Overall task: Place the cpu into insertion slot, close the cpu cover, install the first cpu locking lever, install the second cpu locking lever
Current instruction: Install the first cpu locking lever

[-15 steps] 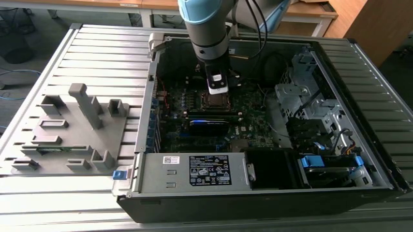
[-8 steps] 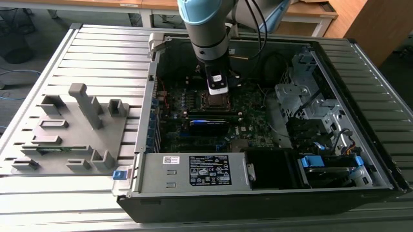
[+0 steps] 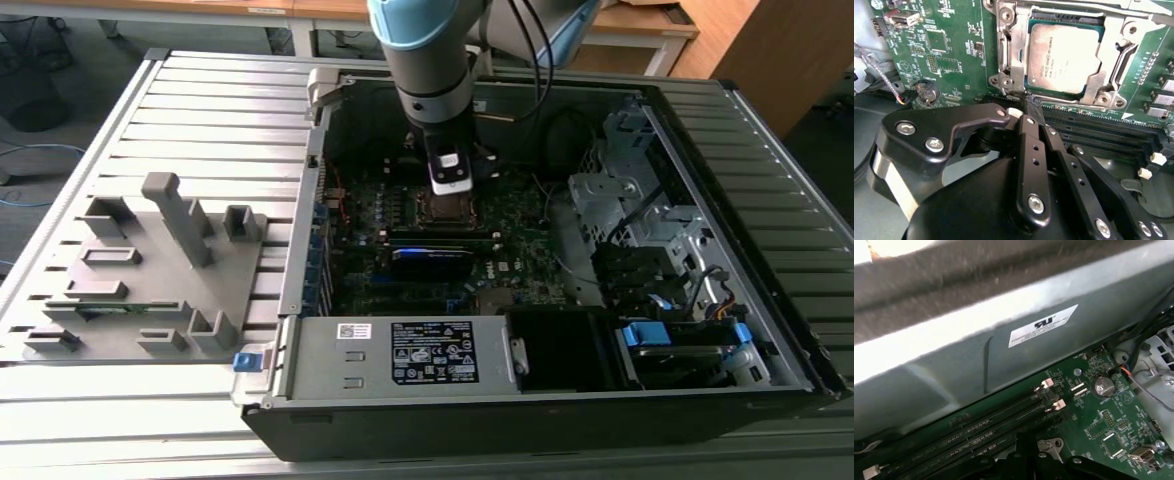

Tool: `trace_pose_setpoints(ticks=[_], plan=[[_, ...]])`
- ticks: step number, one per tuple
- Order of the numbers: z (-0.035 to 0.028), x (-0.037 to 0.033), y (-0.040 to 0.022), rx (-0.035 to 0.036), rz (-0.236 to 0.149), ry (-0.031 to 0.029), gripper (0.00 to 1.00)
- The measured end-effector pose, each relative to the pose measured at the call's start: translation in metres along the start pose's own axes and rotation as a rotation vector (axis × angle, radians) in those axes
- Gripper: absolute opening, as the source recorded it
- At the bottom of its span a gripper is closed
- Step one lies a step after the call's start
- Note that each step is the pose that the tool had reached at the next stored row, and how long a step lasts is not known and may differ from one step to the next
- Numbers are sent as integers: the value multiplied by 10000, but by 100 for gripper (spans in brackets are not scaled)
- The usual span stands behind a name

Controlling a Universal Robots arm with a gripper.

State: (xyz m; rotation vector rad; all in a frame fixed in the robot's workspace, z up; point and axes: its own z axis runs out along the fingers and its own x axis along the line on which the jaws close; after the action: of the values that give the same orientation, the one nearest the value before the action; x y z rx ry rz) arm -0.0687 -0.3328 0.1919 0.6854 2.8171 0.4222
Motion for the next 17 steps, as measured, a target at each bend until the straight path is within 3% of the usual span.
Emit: trace_pose_setpoints(ticks=[8, 14, 15, 17], plan=[[-160, -23, 55, 1, 0, -1, 11], [-176, -26, 61, 1, -1, 1, 11], [-176, -26, 61, 33, 2, 25, 11], [-173, -26, 60, 187, 19, 137, 11]])
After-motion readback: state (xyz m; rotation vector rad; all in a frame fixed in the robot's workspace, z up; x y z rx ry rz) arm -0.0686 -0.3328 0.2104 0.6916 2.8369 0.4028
